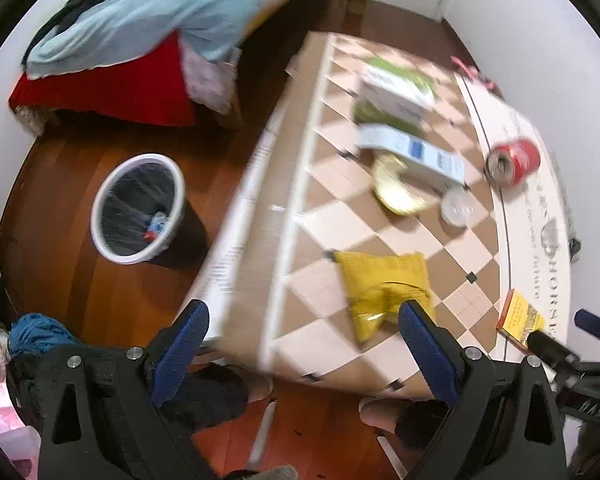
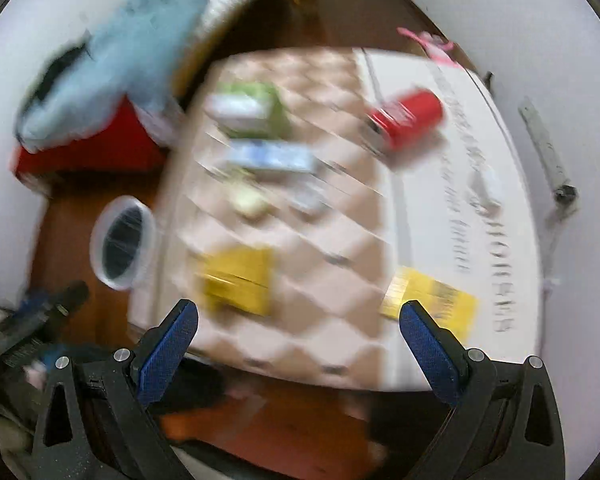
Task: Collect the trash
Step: 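Grasp the yellow snack bag with the left tool while the right tool grasps the yellow cigarette pack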
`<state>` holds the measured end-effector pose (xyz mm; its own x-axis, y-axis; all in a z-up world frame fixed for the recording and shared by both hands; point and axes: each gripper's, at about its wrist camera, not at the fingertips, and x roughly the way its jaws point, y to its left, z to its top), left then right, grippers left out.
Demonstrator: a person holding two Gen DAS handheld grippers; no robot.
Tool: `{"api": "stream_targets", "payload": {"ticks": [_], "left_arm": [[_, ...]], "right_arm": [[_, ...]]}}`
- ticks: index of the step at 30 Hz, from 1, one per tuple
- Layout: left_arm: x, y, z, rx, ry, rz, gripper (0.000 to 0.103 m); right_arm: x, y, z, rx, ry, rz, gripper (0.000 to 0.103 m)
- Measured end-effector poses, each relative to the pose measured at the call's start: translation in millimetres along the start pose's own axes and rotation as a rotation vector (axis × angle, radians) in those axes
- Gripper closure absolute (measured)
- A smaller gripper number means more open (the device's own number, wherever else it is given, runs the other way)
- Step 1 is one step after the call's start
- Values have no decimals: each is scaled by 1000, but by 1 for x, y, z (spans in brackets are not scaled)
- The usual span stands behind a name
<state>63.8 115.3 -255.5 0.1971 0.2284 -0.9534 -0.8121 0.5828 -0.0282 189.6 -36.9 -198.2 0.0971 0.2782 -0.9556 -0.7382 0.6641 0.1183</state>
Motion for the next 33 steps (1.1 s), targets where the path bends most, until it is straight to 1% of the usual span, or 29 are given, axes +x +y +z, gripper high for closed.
{"api": "stream_targets", "payload": {"ticks": [2, 5, 7, 9, 13, 14, 15, 16, 17, 19, 20, 21, 22, 23, 25, 26, 27, 29, 30, 32, 33], "left_arm": [[17, -18, -1, 22, 27, 18, 6], [40, -35, -4, 18, 85, 8, 6], [50, -41, -5, 5, 105, -8, 7], [58, -48, -5, 8, 113, -11, 7], [70, -59, -2, 45, 118, -6, 7], [71, -61, -2, 56, 115, -5, 7], [73, -64, 0, 68, 112, -2, 7], [75, -66, 1, 78, 110, 0, 7], [76, -69, 3, 86, 108, -2, 7], [78, -73, 5, 105, 105, 0, 8], [77, -73, 5, 114, 102, 1, 8], [77, -75, 6, 123, 99, 4, 9], [78, -77, 6, 132, 99, 10, 11], [80, -79, 5, 146, 98, 25, 12], [82, -80, 5, 161, 87, 46, 20], [82, -80, 4, 167, 76, 60, 22], [82, -79, 3, 168, 70, 64, 24], [82, -78, 0, 180, 53, 78, 30], [81, -78, -1, 187, 46, 85, 33], [80, -77, -4, 196, 33, 92, 37], [79, -77, -4, 197, 30, 92, 39]], "right_arm": [[27, -19, 2, -77, 83, -72, 1], [67, -40, 2, -214, 205, -158, 1], [95, -51, 2, -295, 287, -210, 1], [116, -62, 1, -337, 344, -233, 1], [147, -77, -2, -384, 410, -217, 1], [150, -81, -1, -379, 414, -206, 2], [150, -86, 0, -363, 410, -181, 5], [148, -90, 2, -336, 401, -133, 14], [147, -95, 4, -306, 395, -110, 18], [143, -103, 6, -245, 369, -105, 21], [141, -108, 7, -194, 358, -96, 22], [139, -116, 9, -121, 347, -87, 22], [137, -126, 12, -22, 339, -72, 23], [134, -139, 13, 102, 325, -38, 23], [131, -157, 14, 269, 314, 22, 22], [131, -161, 14, 311, 317, 51, 20], [132, -162, 16, 316, 321, 67, 18], [129, -158, 19, 264, 311, 50, 16], [128, -153, 22, 220, 303, 23, 16], [126, -136, 25, 91, 293, -55, 16], [128, -131, 26, 45, 295, -77, 16]]}}
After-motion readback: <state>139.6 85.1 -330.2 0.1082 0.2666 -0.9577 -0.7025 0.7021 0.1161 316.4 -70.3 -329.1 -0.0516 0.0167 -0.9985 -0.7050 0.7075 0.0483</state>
